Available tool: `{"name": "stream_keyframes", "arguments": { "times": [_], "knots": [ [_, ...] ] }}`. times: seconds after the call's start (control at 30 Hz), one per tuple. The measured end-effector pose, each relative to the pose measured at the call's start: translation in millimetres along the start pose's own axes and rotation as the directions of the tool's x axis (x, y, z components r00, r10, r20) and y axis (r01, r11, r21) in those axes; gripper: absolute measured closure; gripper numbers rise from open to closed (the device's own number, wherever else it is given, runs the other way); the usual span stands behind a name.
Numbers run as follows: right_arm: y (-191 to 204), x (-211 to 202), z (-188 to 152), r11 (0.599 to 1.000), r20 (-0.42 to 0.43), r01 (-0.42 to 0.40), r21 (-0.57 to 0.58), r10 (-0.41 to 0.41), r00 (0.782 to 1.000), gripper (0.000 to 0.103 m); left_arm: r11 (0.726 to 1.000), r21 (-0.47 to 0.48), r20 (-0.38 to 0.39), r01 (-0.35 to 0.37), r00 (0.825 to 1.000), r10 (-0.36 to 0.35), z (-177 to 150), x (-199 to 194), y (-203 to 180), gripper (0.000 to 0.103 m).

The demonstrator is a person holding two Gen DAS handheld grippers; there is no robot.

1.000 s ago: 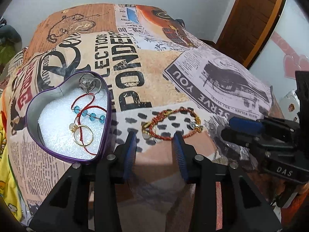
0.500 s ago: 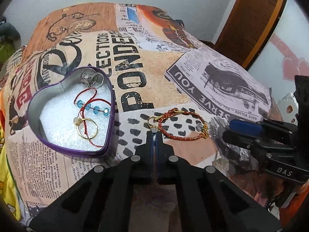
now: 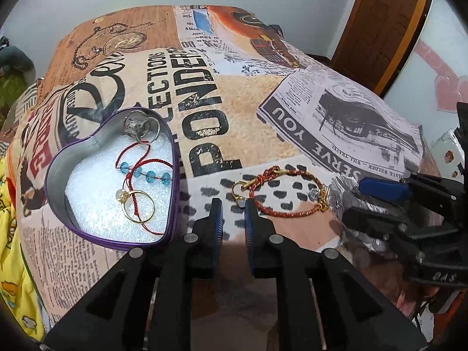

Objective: Organize jewelry
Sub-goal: 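Grasp a small charm with the left tool while the right tool grasps the braided bracelet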

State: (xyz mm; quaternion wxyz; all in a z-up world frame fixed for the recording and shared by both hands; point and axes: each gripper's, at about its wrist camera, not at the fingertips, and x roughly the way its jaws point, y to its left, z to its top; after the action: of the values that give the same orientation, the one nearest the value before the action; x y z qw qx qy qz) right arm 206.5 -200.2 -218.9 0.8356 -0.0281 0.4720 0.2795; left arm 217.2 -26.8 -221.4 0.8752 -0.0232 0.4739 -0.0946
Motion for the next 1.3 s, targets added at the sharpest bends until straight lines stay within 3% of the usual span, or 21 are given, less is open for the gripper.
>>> {"name": "stream_keyframes", "arguments": {
  "times": [0.43,0.5,0.73,1.03,1.07,1.2,1.3],
  "knots": [
    [4,17,14,0.994,-0.075,-0.032,-0.1,0.025,0.997,0.057,0.999,0.038,-0.003,0.021,1.0,-0.021,10,12,-9,0.086],
    [5,23,18,0.992,-0.101,-0.038,-0.121,0.025,0.995,0.057,0.999,0.042,-0.003,0.034,0.999,-0.034,10,13,-10,0.096],
    [15,34,27,0.976,-0.126,-0.004,-0.216,-0.024,0.992,0.057,0.999,0.026,0.024,0.034,0.999,-0.035,5,0,-5,0.096],
    [-1,9,19,0.992,-0.037,-0.012,-0.122,0.008,0.999,0.057,0.998,0.053,0.038,0.03,0.999,-0.032,-15,-21,-2,0.096],
    [0,8,20,0.992,-0.024,-0.007,-0.127,0.004,1.0,0.059,0.998,0.052,0.035,0.028,0.999,-0.03,-17,-20,-2,0.096],
    [14,18,24,0.981,-0.046,-0.009,-0.193,0.001,0.999,0.082,0.999,0.028,0.02,0.039,0.999,-0.04,-21,-16,1,0.096],
    [18,30,22,0.975,-0.084,-0.009,-0.223,-0.01,0.996,0.086,0.999,0.026,0.021,0.046,0.999,-0.046,-22,-18,1,0.096]
  ]
}}
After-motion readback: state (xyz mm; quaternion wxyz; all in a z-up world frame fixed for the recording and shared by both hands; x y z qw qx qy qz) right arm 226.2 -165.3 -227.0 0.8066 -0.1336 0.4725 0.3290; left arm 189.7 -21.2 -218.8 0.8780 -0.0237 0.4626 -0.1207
